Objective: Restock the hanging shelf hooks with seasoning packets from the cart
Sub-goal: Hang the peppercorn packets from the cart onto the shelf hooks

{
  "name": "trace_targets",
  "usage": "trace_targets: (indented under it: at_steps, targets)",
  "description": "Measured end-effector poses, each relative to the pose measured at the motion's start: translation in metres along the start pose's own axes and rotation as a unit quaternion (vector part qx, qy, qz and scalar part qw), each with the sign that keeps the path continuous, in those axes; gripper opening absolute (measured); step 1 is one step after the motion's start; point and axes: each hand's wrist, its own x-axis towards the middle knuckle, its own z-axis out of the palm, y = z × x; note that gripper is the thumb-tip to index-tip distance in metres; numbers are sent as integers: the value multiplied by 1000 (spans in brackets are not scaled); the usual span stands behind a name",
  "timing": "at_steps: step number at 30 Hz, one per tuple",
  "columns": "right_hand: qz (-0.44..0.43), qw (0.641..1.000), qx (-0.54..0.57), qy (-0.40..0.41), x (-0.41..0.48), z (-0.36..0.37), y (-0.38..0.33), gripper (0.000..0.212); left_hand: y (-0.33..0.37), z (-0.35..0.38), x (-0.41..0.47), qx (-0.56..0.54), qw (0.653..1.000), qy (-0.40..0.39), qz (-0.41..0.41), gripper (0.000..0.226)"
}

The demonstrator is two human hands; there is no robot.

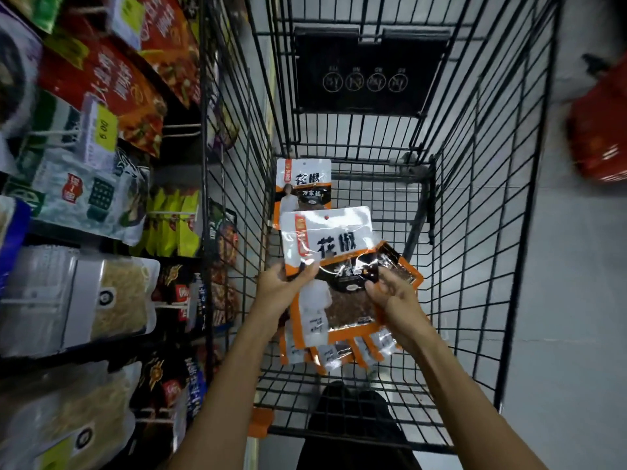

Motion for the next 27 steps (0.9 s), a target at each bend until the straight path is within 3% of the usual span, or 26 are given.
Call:
trace_targets:
  at_steps: [1,3,6,8,10,12,16,23,27]
  targets:
    - [11,1000,13,-26,2,1,-1,32,-6,0,4,-42,998,-15,-40,38]
    - [28,999,10,-36,13,0,0,25,-14,3,11,-92,991,-28,-95,63]
    - [-24,991,-116,59,47,-16,4,20,-22,4,23,-120,984,-26,-129,93]
    - [-65,953,-252,155,73,-33,7,25,-27,1,35,-117,986,-3,-118,80]
    - [-49,893,-398,205,100,-49,11,43,-29,-2,45,-133,985,7,-110,42]
    - [-3,839,-508,196,122,-62,18,65,-33,-6,55,-123,987,15,-102,24]
    - [8,749,-640,173,138,-67,29,90,-43,-13,65,-110,990,38,-77,22]
    - [11,737,-632,240,134,-46,31,90,-52,-20,59,-120,987,43,-100,20]
    - [35,786,-554,272,126,-42,22,58,-48,-26,53,-123,985,55,-110,31]
